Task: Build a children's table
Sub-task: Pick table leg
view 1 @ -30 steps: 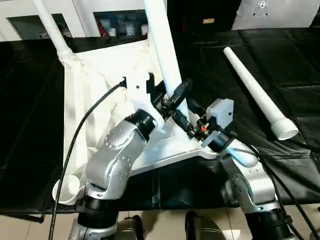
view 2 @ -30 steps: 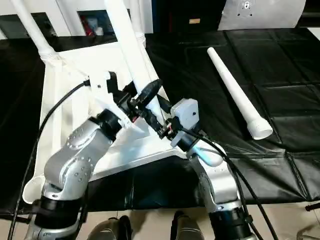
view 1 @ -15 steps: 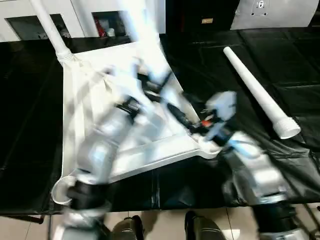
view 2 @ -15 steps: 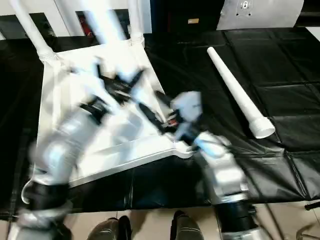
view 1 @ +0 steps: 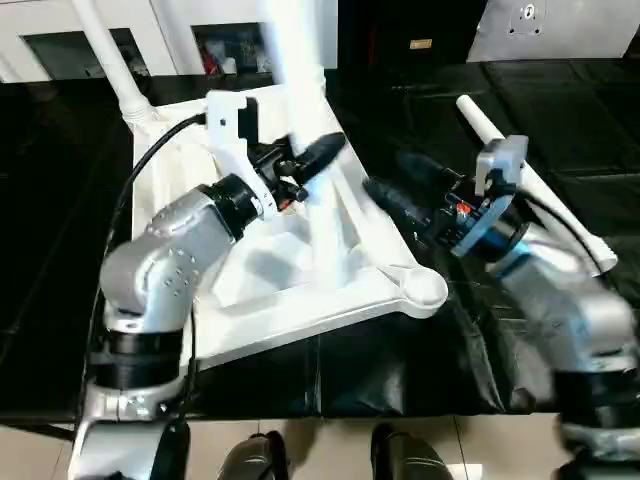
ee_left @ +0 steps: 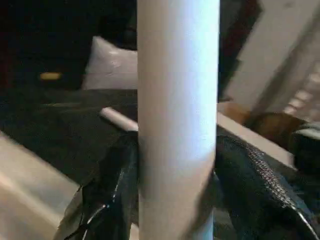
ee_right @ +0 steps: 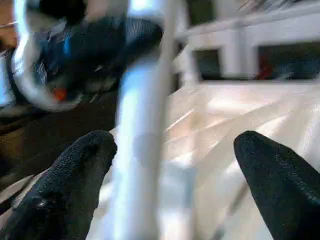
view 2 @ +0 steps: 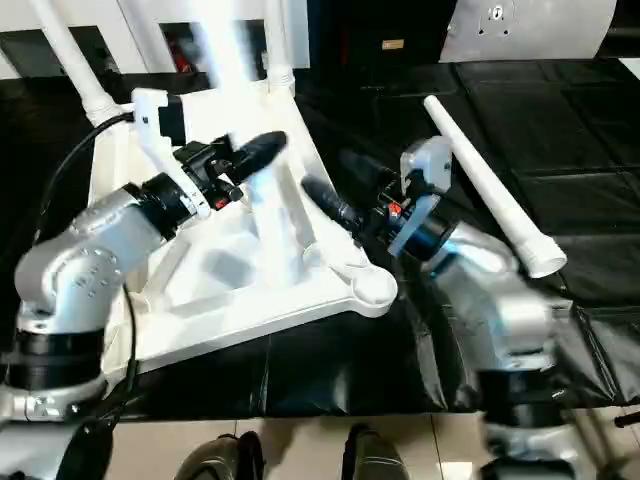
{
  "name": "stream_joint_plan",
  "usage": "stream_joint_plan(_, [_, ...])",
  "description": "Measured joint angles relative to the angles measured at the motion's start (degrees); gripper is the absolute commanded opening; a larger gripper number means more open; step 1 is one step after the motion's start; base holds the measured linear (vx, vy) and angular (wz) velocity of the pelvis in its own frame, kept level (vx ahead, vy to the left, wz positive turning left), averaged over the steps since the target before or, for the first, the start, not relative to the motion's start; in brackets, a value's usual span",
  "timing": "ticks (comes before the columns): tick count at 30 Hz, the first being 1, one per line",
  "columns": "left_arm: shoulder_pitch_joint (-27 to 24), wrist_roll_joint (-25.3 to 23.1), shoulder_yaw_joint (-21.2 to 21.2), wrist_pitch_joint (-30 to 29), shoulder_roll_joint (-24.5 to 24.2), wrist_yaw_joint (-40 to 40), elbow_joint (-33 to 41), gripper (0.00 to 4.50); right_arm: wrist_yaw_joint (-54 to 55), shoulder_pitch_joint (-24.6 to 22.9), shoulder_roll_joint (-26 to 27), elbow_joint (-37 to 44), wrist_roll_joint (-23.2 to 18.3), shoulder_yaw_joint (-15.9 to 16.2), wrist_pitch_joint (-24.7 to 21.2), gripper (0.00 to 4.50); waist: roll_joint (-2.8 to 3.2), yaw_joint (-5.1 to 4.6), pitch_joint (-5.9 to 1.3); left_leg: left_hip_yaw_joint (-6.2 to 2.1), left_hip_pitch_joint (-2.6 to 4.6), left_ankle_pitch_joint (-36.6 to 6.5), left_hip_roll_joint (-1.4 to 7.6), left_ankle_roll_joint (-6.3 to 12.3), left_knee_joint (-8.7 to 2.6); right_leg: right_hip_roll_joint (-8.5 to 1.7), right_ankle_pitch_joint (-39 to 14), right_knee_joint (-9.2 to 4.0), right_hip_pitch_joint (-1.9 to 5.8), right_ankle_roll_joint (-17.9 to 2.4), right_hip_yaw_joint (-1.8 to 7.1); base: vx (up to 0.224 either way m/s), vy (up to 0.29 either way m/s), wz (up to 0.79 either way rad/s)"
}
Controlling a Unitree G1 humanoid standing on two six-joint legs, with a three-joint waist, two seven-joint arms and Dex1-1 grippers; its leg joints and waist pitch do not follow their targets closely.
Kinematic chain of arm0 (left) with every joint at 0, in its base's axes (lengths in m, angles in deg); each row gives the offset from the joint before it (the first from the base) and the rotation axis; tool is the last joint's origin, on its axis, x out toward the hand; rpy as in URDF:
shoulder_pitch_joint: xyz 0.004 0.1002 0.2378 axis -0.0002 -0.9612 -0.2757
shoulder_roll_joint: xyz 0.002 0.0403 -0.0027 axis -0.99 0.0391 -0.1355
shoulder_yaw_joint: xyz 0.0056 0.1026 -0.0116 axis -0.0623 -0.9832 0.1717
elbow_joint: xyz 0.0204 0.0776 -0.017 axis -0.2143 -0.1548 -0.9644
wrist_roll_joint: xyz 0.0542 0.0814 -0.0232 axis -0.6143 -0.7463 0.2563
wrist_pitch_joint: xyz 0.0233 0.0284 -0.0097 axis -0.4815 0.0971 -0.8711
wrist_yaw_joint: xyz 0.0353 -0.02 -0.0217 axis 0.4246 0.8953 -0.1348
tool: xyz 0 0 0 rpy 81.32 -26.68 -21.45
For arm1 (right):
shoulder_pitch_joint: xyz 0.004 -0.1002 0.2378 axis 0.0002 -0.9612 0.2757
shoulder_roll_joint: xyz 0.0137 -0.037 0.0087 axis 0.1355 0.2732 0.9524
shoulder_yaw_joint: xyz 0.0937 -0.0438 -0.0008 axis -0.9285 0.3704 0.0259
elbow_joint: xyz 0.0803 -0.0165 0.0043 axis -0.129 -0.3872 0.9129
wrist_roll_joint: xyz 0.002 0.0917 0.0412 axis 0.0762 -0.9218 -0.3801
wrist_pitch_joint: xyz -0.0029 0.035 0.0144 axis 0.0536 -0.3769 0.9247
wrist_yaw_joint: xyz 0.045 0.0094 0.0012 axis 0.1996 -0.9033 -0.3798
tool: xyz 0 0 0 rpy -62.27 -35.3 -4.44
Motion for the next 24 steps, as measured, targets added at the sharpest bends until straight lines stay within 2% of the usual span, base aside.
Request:
stream_joint_plan(4, [0.7, 1.3, -0.9, -0.2, -0.6, 3.6, 0.0, 2.27, -3.7, 1.4, -1.8, 0.0, -1.6, 1.4, -3.5, 4.29, -0.01, 0.17, 0.00, 0.00, 0.00, 0.0, 0.00, -0.01, 0.07, 0.00, 0.0, 0.00, 0.02, 0.0, 0.03, 0.000, 0.000, 0.00])
stream_joint_plan(8, [1.6, 1.1, -1.1, 0.4, -0.5, 4.0, -0.9, 2.27, -5.5, 2.7, -2.3, -1.1, -1.6, 3.7, -5.7, 4.29, -0.03, 0.28, 0.00, 0.02, -0.01, 0.0, -0.01, -0.01, 0.13, 0.00, 0.0, 0.00, 0.03, 0.0, 0.06, 0.000, 0.000, 0.00])
stream_joint_plan(13, [1.4, 0.9, -1.6, 0.8, 0.1, 4.0, -1.2, 2.27, -2.9, 3.3, 0.1, -5.6, 1.8, 6.5, -5.9, 3.92, -0.07, 0.35, -0.02, 0.01, -0.06, 0.0, -0.01, -0.02, 0.12, -0.01, 0.0, 0.01, 0.00, 0.0, 0.06, 0.000, 0.000, 0.00])
stream_joint_plan(18, [0.7, 0.0, -1.7, 1.3, 0.1, 3.1, -1.0, 2.27, 1.0, 3.9, 3.1, -7.4, 1.3, 5.7, -8.5, 3.45, -0.16, 0.30, -0.01, 0.01, -0.08, 0.0, 0.00, 0.00, 0.09, 0.00, 0.0, 0.02, -0.04, 0.0, 0.06, 0.000, 0.000, 0.00])
stream_joint_plan(20, [-0.3, -1.5, -2.8, 2.2, -0.3, 2.6, -0.5, 2.27, 3.7, 4.7, 4.1, -8.7, 1.5, 5.3, -9.4, 3.34, -0.18, 0.29, -0.02, 0.01, -0.03, 0.0, 0.00, 0.00, 0.07, 0.00, 0.0, 0.02, -0.01, 0.0, 0.06, 0.000, 0.000, 0.00])
stream_joint_plan(24, [-5.1, -8.8, -9.2, 4.0, -1.5, 0.3, -0.8, 2.27, 6.7, 3.3, 6.6, -9.2, 2.6, 5.0, -9.6, 2.91, -0.22, 0.32, -0.03, 0.01, -0.05, 0.0, 0.00, -0.04, 0.03, 0.00, 0.0, 0.01, -0.04, 0.0, 0.06, 0.000, 0.000, 0.00])
